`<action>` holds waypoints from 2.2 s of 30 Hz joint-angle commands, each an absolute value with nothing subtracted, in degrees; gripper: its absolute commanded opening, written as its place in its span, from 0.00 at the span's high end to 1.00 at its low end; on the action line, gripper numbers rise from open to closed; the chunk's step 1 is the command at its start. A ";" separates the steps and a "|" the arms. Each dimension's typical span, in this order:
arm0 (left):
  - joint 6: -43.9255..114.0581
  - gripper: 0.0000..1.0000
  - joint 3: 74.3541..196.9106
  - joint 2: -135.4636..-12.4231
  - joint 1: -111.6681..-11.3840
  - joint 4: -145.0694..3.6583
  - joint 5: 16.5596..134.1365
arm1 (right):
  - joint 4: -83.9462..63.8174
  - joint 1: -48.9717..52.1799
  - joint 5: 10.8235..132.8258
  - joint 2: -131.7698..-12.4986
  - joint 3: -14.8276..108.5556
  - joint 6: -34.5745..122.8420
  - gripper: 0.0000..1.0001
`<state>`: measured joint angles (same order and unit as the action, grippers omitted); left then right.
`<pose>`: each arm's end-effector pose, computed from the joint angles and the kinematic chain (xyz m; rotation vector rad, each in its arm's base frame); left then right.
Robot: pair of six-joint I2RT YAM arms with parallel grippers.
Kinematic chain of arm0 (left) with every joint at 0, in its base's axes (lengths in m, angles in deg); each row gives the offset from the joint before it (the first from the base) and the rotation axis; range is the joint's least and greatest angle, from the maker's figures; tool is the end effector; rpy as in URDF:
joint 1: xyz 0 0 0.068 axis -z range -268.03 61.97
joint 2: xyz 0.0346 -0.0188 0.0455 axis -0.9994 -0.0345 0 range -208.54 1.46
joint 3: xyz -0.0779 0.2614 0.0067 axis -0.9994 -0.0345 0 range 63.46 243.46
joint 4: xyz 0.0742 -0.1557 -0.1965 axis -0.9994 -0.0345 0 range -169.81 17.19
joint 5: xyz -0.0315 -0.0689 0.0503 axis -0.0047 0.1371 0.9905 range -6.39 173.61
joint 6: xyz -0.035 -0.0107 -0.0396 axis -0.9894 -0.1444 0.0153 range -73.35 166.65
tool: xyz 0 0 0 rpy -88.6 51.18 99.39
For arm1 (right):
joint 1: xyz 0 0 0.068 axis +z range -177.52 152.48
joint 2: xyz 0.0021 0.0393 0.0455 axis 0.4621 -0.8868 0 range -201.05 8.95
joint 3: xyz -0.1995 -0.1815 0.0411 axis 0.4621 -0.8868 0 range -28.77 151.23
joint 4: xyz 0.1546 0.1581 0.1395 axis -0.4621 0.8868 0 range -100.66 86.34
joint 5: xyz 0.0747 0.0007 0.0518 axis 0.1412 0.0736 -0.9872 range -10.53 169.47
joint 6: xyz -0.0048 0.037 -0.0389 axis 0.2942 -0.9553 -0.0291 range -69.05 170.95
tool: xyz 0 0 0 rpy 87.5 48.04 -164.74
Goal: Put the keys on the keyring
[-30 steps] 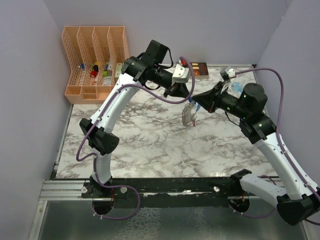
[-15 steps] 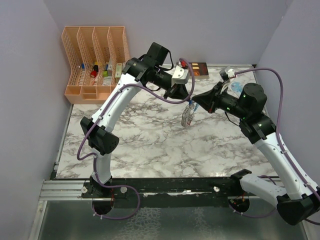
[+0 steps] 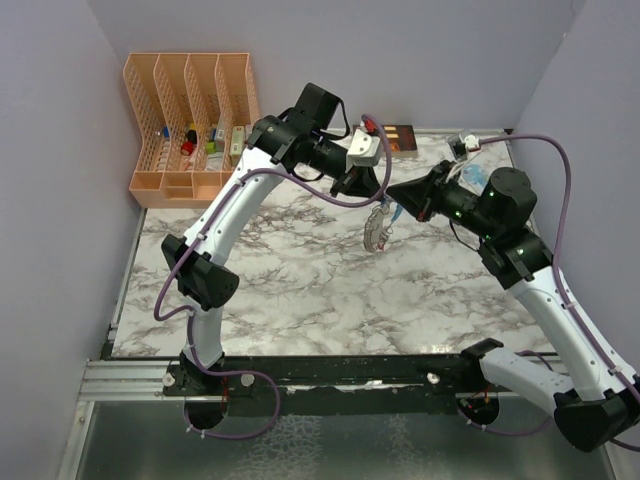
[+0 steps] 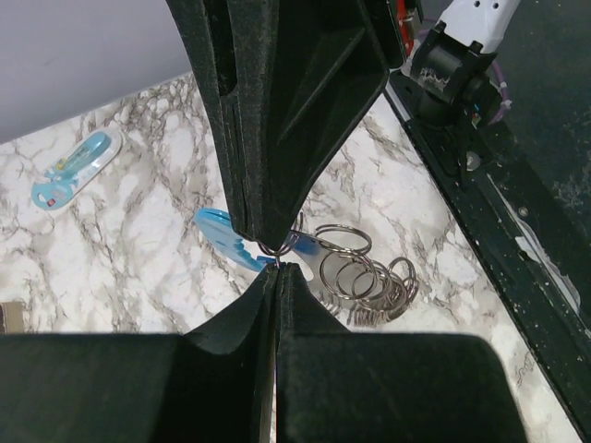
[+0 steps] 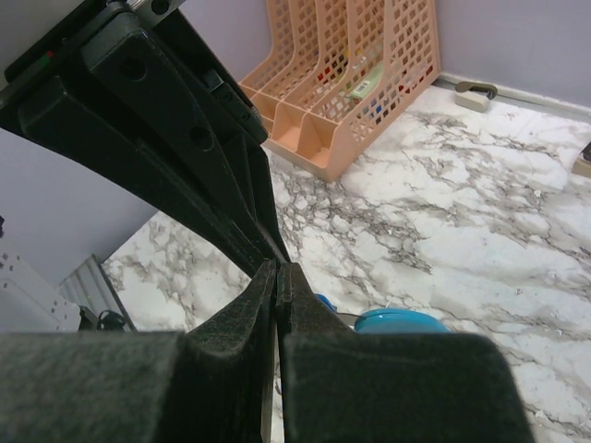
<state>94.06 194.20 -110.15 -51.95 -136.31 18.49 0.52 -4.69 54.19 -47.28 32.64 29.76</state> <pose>0.2984 -0.2573 0.4337 1.7231 1.1286 -1.1815 0.1945 0.0984 0.4038 -0.3721 1.7153 0.9382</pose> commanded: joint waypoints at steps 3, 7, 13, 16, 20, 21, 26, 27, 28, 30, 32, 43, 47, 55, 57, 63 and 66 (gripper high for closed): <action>90.46 1.00 196.46 -109.30 -50.92 -135.65 12.01 | -5.97 -4.67 58.34 -45.10 29.53 27.61 0.99; 88.23 1.00 195.29 -109.03 -50.91 -134.01 12.22 | -8.24 -4.67 58.74 -44.14 27.63 26.70 0.99; 87.63 1.00 194.66 -109.15 -50.94 -133.32 12.48 | -11.90 -4.61 60.71 -43.24 25.27 25.67 0.99; 84.99 1.00 195.00 -109.32 -50.93 -131.25 13.30 | -13.39 -4.06 62.87 -43.11 24.45 24.78 0.99; 80.76 1.00 196.29 -109.83 -50.94 -128.26 14.65 | -17.47 -2.65 67.75 -41.67 22.02 24.49 0.99; 80.03 1.00 196.87 -110.01 -50.94 -127.78 15.04 | -18.82 -2.49 68.72 -41.46 21.42 24.49 0.99; 74.68 1.00 199.83 -110.74 -50.94 -123.99 17.00 | -26.24 -1.19 72.60 -42.72 20.02 25.71 0.99; 74.20 1.00 200.46 -110.77 -50.94 -123.77 17.90 | -27.01 -1.08 73.26 -43.10 20.27 26.33 0.99; 74.04 1.00 201.03 -110.82 -50.94 -123.68 18.68 | -27.43 -1.07 73.90 -43.43 20.67 26.78 0.99; 73.52 1.00 202.69 -111.05 -50.94 -123.57 19.96 | -28.13 -1.07 74.92 -44.13 21.37 27.35 0.99; 72.67 1.00 204.68 -111.41 -50.89 -123.05 20.60 | -28.50 -1.07 75.72 -44.90 22.28 27.65 0.99; 67.13 1.00 207.45 -112.71 -50.28 -118.84 20.33 | -38.01 0.91 79.17 -48.07 21.34 28.76 0.99; 68.53 1.00 207.04 -112.26 -50.23 -120.18 20.68 | -40.06 1.48 80.39 -48.96 21.52 29.87 0.99; 69.08 1.00 206.55 -111.10 -50.21 -121.56 20.76 | -39.06 1.48 82.14 -49.55 21.94 30.42 0.99; 69.02 1.00 206.55 -110.89 -50.15 -121.78 20.17 | -38.63 1.48 82.58 -49.48 21.93 31.03 0.99; 67.77 1.00 208.17 -110.64 -50.14 -121.43 19.40 | -38.24 1.48 82.19 -50.31 21.80 31.13 0.99; 67.46 1.00 208.87 -110.47 -50.14 -121.63 17.02 | -39.24 1.48 82.69 -50.12 20.79 31.21 0.99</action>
<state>69.43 205.43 -113.12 -51.91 -121.39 25.04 -39.48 1.62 78.84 -48.88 21.66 29.21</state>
